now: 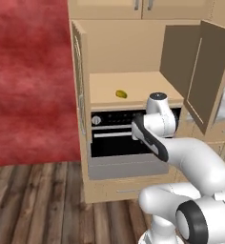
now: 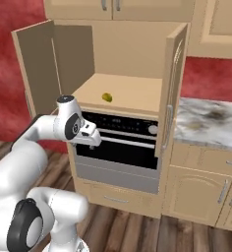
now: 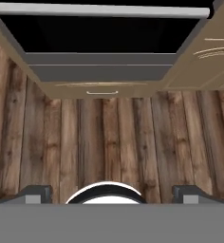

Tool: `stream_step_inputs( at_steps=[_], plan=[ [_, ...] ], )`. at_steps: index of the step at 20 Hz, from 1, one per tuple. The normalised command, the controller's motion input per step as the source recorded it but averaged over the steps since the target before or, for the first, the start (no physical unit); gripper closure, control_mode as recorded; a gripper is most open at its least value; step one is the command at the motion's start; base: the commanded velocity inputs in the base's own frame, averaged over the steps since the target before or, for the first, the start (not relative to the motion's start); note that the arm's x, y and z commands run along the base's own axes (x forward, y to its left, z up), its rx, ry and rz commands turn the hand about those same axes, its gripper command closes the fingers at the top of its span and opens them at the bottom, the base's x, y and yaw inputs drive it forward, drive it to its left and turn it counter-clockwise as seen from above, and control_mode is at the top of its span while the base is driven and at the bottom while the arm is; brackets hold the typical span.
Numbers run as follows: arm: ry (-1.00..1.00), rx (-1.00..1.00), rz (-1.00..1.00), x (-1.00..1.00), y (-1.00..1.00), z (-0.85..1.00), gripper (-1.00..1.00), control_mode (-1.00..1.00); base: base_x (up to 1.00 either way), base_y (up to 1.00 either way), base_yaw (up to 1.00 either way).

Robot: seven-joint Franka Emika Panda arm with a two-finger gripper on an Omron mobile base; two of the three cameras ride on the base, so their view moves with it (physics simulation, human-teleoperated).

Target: Pick the mangos from the cabinet and place them in one bowl. Pick the kiwi from the sink and place it in the other bowl.

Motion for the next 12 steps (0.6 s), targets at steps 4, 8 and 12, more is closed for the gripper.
stream_step_inputs(
  at_steps=[4,8,12],
  plan=[
    [0.0,0.0,0.0,0.0,0.0,0.0,-1.0,1.0,0.48,-0.34,0.04],
    [0.0,0.0,0.0,0.0,0.0,0.0,-1.0,1.0,0.52,-0.34,0.04],
    [0.0,0.0,0.0,0.0,0.0,0.0,-1.0,1.0,0.52,-0.19,0.02]
  ],
)
